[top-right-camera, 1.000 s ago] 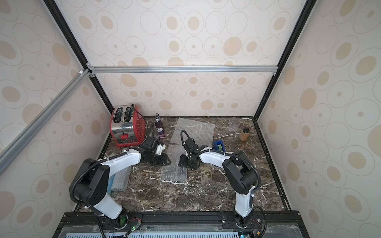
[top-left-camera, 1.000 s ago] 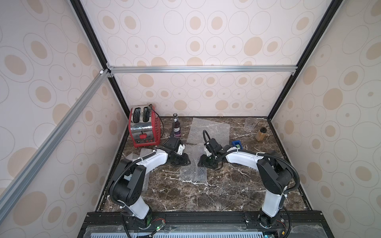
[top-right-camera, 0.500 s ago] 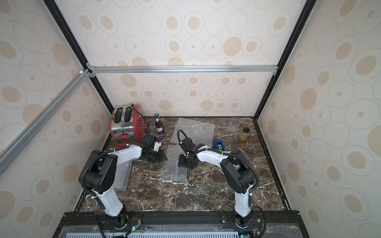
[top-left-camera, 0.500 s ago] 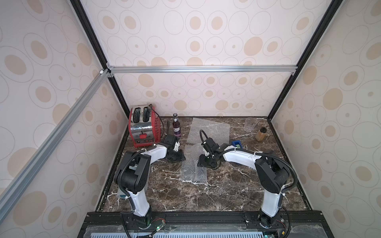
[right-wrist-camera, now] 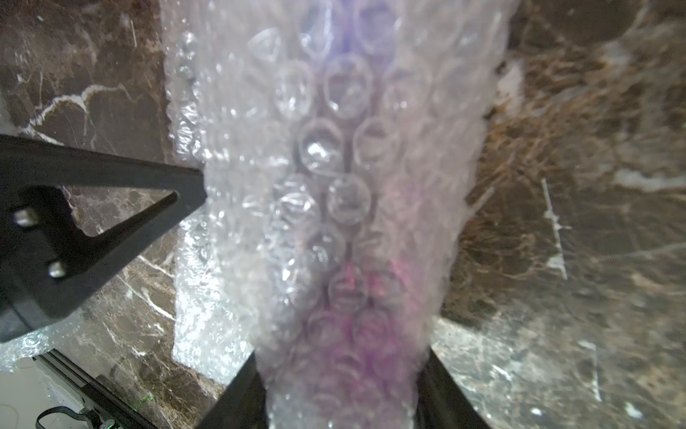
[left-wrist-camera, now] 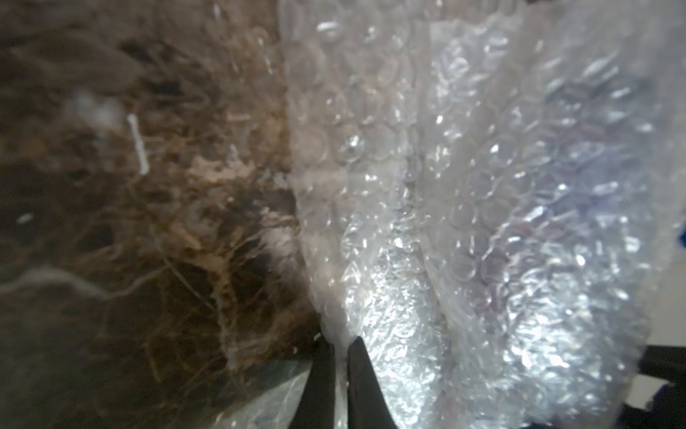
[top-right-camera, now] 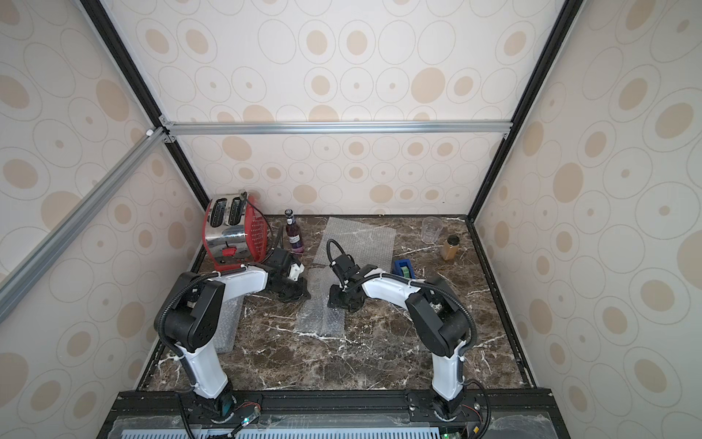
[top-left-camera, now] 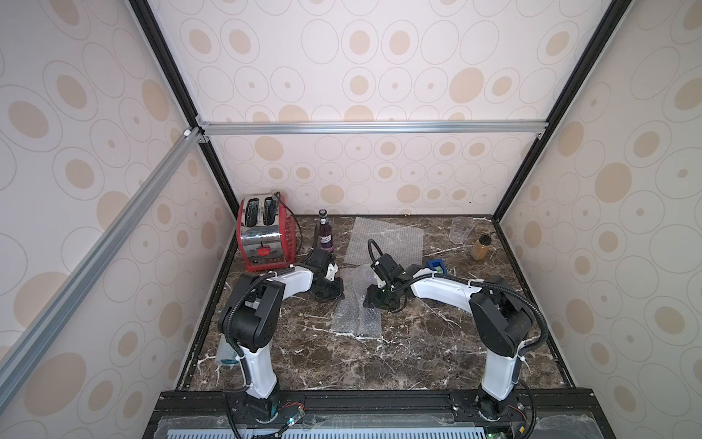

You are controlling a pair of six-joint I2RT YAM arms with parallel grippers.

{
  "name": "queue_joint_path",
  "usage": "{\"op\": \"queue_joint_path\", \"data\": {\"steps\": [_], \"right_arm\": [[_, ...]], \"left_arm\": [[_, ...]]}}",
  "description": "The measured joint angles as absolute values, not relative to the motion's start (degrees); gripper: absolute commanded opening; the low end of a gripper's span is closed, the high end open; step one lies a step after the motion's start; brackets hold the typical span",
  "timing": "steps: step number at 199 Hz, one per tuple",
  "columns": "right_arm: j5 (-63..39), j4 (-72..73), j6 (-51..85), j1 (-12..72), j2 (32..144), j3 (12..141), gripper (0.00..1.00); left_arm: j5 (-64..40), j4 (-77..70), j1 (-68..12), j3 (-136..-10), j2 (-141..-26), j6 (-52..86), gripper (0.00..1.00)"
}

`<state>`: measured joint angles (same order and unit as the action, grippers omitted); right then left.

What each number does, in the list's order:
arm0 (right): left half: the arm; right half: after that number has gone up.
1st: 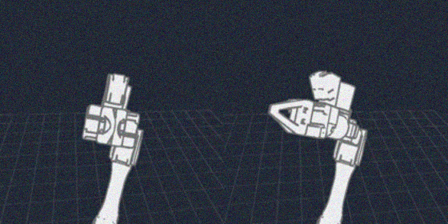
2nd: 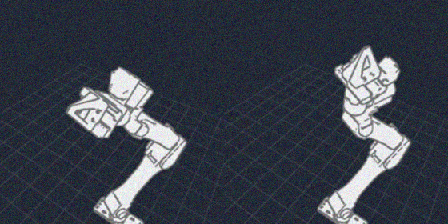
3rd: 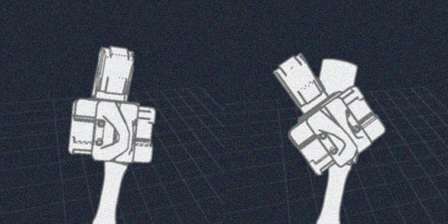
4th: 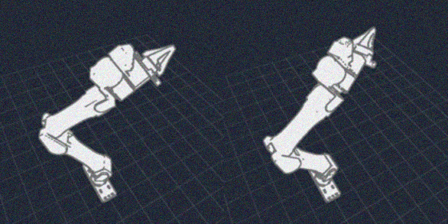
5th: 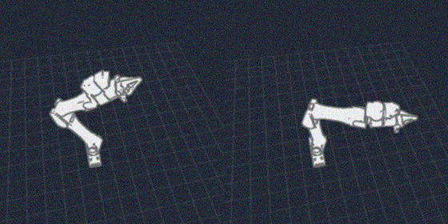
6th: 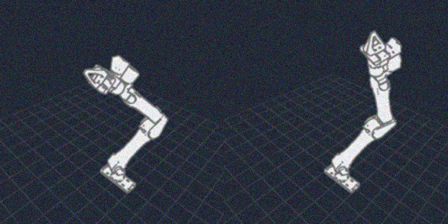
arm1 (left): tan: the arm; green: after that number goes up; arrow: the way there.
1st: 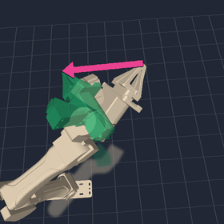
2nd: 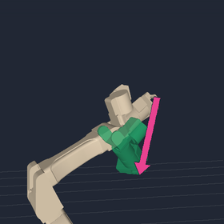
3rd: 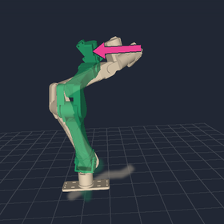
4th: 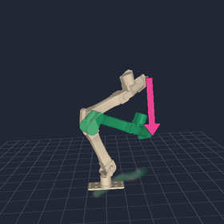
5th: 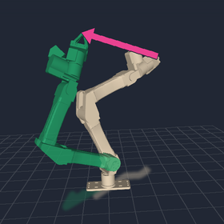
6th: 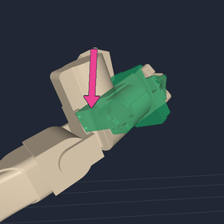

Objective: Wrap wine bottles in bubble wrap
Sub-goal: Wrap the wine bottle in bubble wrap.

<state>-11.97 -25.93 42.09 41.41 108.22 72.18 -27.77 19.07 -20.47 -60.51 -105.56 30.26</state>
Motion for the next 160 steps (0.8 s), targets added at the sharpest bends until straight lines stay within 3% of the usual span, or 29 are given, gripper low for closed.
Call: {"op": "queue_joint_path", "data": {"steps": [99, 160], "right_arm": [[-14.1, -25.1, 40.4, 41.5, 108.8, 72.6, 0.38], [-16.5, -23.6, 40.0, 41.8, 110.1, 73.5, 0.37]], "left_arm": [[-34.9, 15.5, -21.2, -55.7, -92.7, 33.9, 0.00], [-37.6, 14.2, -23.4, -55.3, -92.4, 36.1, 0.00]]}}
